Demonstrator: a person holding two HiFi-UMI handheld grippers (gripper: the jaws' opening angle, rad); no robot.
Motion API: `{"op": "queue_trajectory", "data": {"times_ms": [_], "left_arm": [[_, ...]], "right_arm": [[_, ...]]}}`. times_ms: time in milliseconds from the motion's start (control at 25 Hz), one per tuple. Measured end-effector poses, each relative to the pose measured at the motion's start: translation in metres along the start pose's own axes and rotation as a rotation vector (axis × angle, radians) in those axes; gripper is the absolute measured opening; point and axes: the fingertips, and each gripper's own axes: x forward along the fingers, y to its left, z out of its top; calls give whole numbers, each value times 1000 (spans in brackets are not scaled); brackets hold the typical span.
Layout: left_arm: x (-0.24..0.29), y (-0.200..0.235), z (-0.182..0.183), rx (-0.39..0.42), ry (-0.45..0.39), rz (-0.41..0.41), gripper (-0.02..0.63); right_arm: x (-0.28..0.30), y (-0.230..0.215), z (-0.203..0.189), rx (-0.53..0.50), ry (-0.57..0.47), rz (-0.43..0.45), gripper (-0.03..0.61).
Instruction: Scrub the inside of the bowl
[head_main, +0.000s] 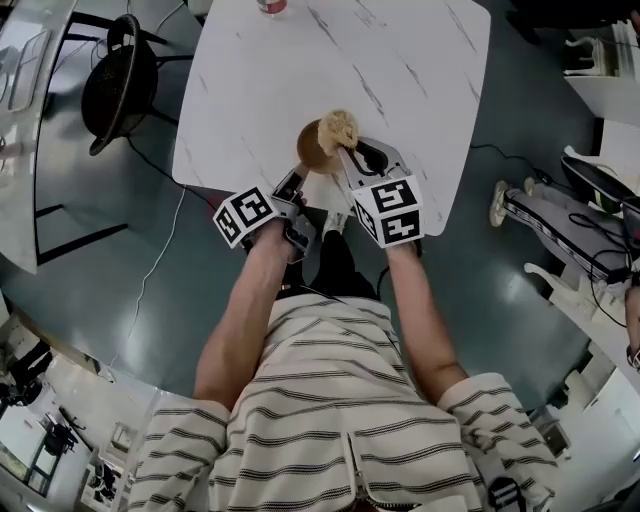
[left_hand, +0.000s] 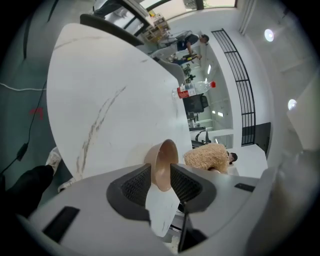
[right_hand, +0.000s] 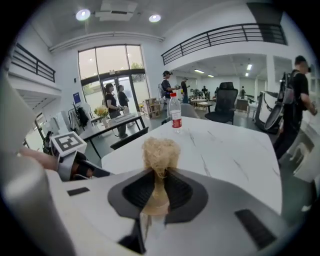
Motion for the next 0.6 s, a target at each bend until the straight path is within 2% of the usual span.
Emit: {"op": "queue_trajectory", "data": {"times_ms": [160, 400, 600], "left_arm": [[-17, -23, 13, 114, -49, -14, 106], [-48, -80, 20, 331, -121, -60, 106], [-86, -132, 40, 620, -275, -58, 41]], "right_arm": [[-20, -3, 16, 47, -74, -17, 67], [-62, 4, 47, 27, -176, -47, 67], [-96, 14, 81, -50, -268, -83, 67]]}}
